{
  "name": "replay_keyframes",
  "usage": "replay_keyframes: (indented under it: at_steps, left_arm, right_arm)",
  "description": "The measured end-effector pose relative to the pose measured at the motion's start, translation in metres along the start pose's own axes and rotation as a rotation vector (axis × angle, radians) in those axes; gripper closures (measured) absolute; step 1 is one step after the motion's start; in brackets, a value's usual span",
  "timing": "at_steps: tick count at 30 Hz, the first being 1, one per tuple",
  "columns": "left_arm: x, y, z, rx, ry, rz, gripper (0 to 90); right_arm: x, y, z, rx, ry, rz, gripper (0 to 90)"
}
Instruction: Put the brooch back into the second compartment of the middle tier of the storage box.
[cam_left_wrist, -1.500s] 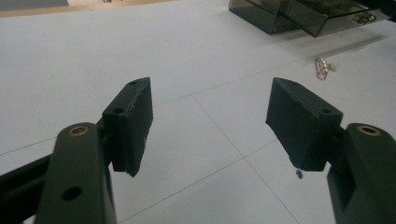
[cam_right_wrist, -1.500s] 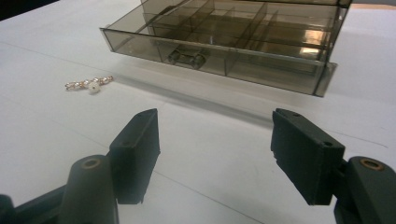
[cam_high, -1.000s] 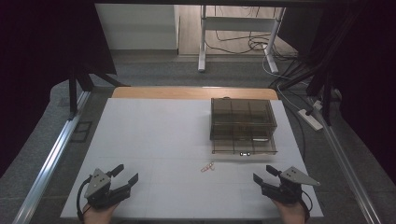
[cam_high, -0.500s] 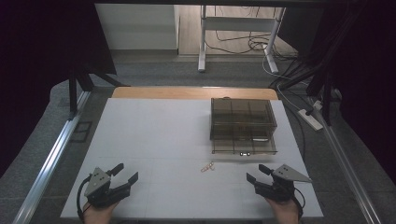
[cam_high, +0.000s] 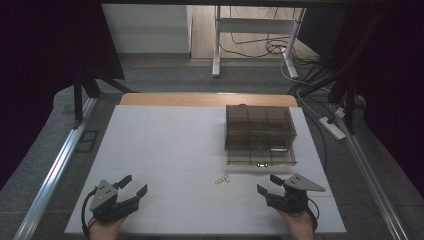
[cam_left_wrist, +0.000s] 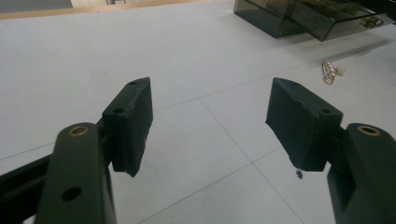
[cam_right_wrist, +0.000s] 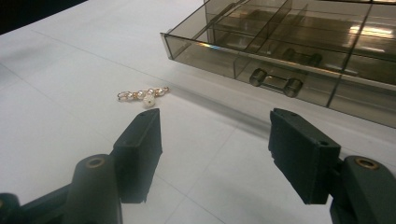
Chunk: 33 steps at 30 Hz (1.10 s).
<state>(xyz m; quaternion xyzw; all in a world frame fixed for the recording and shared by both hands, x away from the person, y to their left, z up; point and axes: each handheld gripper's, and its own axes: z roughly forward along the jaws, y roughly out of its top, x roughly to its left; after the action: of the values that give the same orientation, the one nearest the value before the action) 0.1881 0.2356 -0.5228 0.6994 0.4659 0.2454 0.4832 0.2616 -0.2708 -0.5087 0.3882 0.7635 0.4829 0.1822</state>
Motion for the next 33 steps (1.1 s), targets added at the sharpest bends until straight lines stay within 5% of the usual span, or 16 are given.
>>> replay_keyframes:
  at_steps: [33]
  left_arm:
    - [-0.003,-0.001,0.0,0.001,-0.009,0.007,32.3]
  right_arm:
    - [0.02,0.017,0.035,0.096,0.066,-0.048,37.2]
